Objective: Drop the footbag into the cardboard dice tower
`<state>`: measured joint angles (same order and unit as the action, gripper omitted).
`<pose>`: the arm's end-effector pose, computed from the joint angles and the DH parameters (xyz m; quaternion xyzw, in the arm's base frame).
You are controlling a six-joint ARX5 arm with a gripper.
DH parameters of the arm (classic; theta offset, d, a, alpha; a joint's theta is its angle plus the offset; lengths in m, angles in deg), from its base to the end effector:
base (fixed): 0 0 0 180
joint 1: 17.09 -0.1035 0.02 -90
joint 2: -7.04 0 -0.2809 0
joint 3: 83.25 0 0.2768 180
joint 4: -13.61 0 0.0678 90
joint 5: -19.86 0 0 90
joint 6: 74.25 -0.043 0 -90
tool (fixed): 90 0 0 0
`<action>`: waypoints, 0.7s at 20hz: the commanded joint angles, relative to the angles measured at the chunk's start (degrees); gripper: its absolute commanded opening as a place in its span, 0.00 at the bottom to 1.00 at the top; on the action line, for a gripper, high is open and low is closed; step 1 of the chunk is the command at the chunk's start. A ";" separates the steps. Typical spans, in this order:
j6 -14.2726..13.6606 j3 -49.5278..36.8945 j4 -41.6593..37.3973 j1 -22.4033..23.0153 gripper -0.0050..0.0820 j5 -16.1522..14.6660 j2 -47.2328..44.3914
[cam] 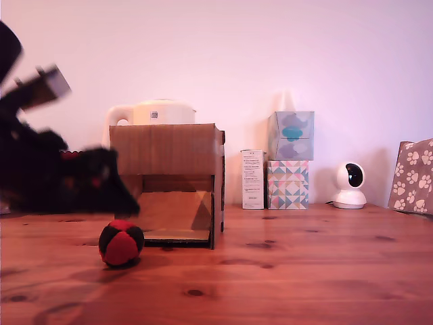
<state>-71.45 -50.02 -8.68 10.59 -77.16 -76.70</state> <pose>0.2302 -0.1267 0.1169 0.0211 0.2468 -0.2833 0.9265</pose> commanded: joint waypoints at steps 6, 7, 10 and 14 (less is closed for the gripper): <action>-1.81 7.23 -0.50 -0.02 0.90 1.79 -11.76; -1.79 8.31 0.02 -0.02 0.90 1.75 -13.22; -1.77 10.97 5.25 -0.02 0.75 1.75 -15.72; -1.75 11.65 8.59 -0.02 0.24 1.25 -15.17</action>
<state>-73.09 -38.27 -0.75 10.57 -75.63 -91.94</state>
